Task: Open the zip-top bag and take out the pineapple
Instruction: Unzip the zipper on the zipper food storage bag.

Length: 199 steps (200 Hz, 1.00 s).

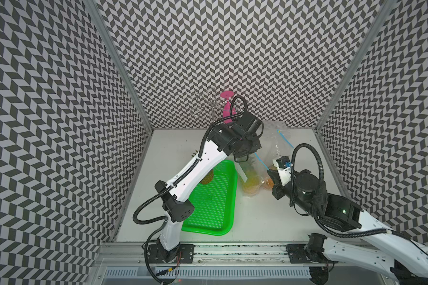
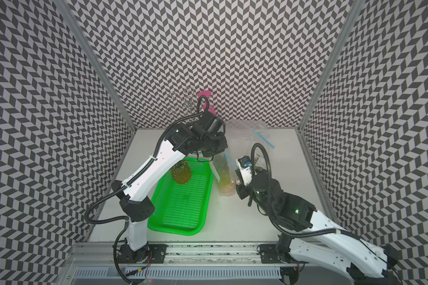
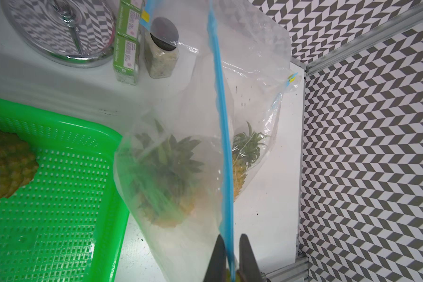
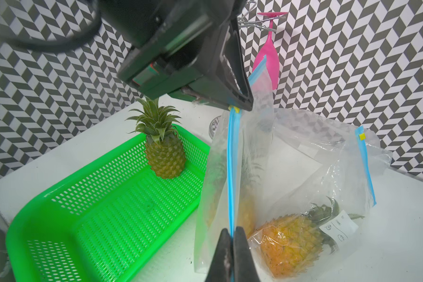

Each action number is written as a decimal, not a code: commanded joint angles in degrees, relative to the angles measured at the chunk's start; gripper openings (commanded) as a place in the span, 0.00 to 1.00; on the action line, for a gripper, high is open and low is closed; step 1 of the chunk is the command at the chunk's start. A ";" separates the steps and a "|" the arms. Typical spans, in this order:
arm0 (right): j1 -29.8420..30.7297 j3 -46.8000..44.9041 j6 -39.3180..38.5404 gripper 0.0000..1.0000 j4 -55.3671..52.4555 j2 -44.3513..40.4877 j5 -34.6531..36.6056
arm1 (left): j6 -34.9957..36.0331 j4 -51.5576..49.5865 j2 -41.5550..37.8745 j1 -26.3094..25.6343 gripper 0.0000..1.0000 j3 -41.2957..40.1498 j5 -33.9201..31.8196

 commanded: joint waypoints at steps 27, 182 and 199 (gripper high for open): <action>0.79 4.32 4.50 0.00 -8.66 -1.30 -2.96 | 3.70 4.83 2.65 4.70 0.00 2.25 -15.22; 0.75 5.52 4.61 0.00 -11.78 -3.38 -6.97 | 9.51 17.31 6.18 9.60 0.00 0.87 -18.00; 0.76 5.43 4.61 0.00 -11.99 -3.62 -7.45 | 9.81 18.32 6.65 10.05 0.00 0.95 -17.51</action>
